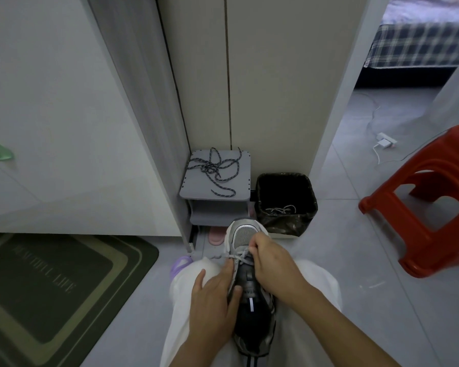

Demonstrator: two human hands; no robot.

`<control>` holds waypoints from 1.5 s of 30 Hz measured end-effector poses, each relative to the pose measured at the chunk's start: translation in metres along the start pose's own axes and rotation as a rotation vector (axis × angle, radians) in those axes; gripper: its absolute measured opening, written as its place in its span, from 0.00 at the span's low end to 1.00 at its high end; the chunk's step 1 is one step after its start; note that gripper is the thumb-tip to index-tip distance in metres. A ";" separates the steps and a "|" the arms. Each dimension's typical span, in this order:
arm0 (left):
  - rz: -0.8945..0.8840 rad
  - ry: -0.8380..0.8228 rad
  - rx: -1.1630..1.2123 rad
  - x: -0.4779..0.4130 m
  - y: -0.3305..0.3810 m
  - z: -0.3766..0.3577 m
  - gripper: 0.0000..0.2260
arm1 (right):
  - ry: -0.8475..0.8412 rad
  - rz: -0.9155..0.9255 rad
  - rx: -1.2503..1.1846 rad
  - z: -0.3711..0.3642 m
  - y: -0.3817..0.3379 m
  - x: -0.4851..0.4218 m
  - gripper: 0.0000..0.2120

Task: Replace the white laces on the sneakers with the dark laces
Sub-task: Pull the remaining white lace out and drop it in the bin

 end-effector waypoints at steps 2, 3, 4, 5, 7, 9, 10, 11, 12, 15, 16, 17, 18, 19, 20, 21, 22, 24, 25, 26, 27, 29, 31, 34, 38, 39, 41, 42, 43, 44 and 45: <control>-0.006 -0.007 0.014 0.001 0.001 0.002 0.30 | 0.000 -0.015 -0.045 0.002 0.001 0.001 0.05; -0.012 -0.009 0.023 0.002 0.002 0.001 0.30 | 0.013 -0.027 -0.076 0.004 0.004 0.003 0.05; -0.021 -0.006 0.035 0.002 0.002 0.001 0.28 | 0.038 -0.036 -0.113 0.005 0.009 0.006 0.04; -0.027 -0.001 0.049 0.003 0.002 0.001 0.26 | 0.065 -0.051 -0.146 0.006 0.015 0.009 0.04; -0.030 0.018 0.077 0.003 0.001 0.000 0.23 | 0.070 -0.110 -0.197 0.003 0.025 0.017 0.03; -0.039 0.034 0.088 0.003 0.000 0.000 0.23 | 0.061 -0.160 -0.238 -0.004 0.031 0.023 0.05; -0.043 0.035 0.091 0.002 0.000 0.000 0.23 | 0.077 -0.168 -0.247 -0.008 0.031 0.024 0.06; -0.047 0.035 0.093 0.002 0.001 0.000 0.23 | 0.101 -0.162 -0.239 -0.010 0.030 0.023 0.07; -0.049 0.039 0.096 0.002 0.002 0.001 0.23 | 0.118 -0.146 -0.212 -0.012 0.030 0.021 0.07; -0.033 0.055 0.092 0.002 0.007 0.006 0.27 | 0.125 -0.088 -0.119 -0.004 0.025 0.013 0.06; -0.029 0.044 0.081 0.002 0.007 0.005 0.28 | 0.121 -0.071 -0.101 0.001 0.023 0.009 0.06; -0.037 0.035 0.073 0.001 0.006 0.005 0.27 | 0.122 -0.047 -0.070 0.006 0.022 0.005 0.07; -0.045 0.034 0.070 0.001 0.005 0.004 0.26 | 0.126 -0.020 -0.024 0.009 0.020 0.002 0.07; -0.047 0.034 0.072 0.001 0.004 0.003 0.26 | 0.128 -0.001 0.007 0.010 0.018 0.000 0.07; -0.043 0.033 0.073 0.001 0.003 0.003 0.26 | 0.127 -0.006 -0.001 0.008 0.017 -0.001 0.07; -0.042 0.028 0.069 0.001 0.002 0.002 0.26 | 0.122 -0.028 -0.045 0.005 0.018 0.001 0.07; -0.045 0.029 0.067 0.002 0.002 0.002 0.26 | 0.113 -0.061 -0.103 0.002 0.020 0.003 0.08; -0.053 0.037 0.070 0.002 0.003 0.002 0.26 | 0.091 -0.122 -0.168 -0.004 0.026 0.011 0.09; -0.060 0.042 0.073 0.002 0.002 0.002 0.26 | 0.087 -0.144 -0.182 -0.005 0.031 0.015 0.09; -0.069 0.050 0.076 0.002 0.001 0.001 0.26 | 0.097 -0.157 -0.198 -0.006 0.035 0.019 0.10; -0.079 0.060 0.081 0.002 0.000 0.001 0.26 | 0.111 -0.162 -0.205 -0.006 0.038 0.022 0.10; -0.090 0.090 0.093 0.002 0.000 0.002 0.24 | 0.108 -0.167 -0.181 -0.006 0.040 0.026 0.10; -0.079 0.093 0.099 0.002 0.000 0.003 0.25 | 0.080 -0.181 -0.155 -0.003 0.041 0.024 0.09; -0.067 0.092 0.080 0.002 -0.001 0.004 0.25 | 0.065 -0.228 -0.293 0.009 0.042 0.015 0.07; -0.091 0.114 0.088 0.003 -0.004 0.003 0.23 | 0.045 -0.314 -0.495 0.006 0.041 0.017 0.06; -0.099 0.126 0.084 0.003 -0.004 0.003 0.23 | 0.027 -0.299 -0.436 0.003 0.039 0.019 0.06; -0.117 0.160 0.068 0.003 -0.003 0.003 0.21 | 0.007 -0.247 -0.267 -0.003 0.037 0.023 0.09; -0.129 0.176 0.052 0.003 -0.003 0.004 0.21 | 0.008 -0.228 -0.210 -0.004 0.037 0.023 0.11; -0.142 0.187 0.037 0.003 -0.001 0.004 0.20 | 0.014 -0.221 -0.169 -0.003 0.038 0.023 0.12; -0.147 0.199 0.028 0.003 -0.001 0.005 0.20 | 0.019 -0.228 -0.161 -0.001 0.039 0.021 0.11; -0.139 0.200 0.034 0.003 -0.001 0.005 0.20 | 0.032 -0.260 -0.231 0.003 0.041 0.019 0.10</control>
Point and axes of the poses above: each hand's wrist, its own x-axis away from the middle knuckle, its own z-axis out of the back of the hand, y = z × x, the point moved 4 cm from there along -x, towards the middle knuckle, and after that the axes turned 6 degrees about x, right-handed, at the moved point
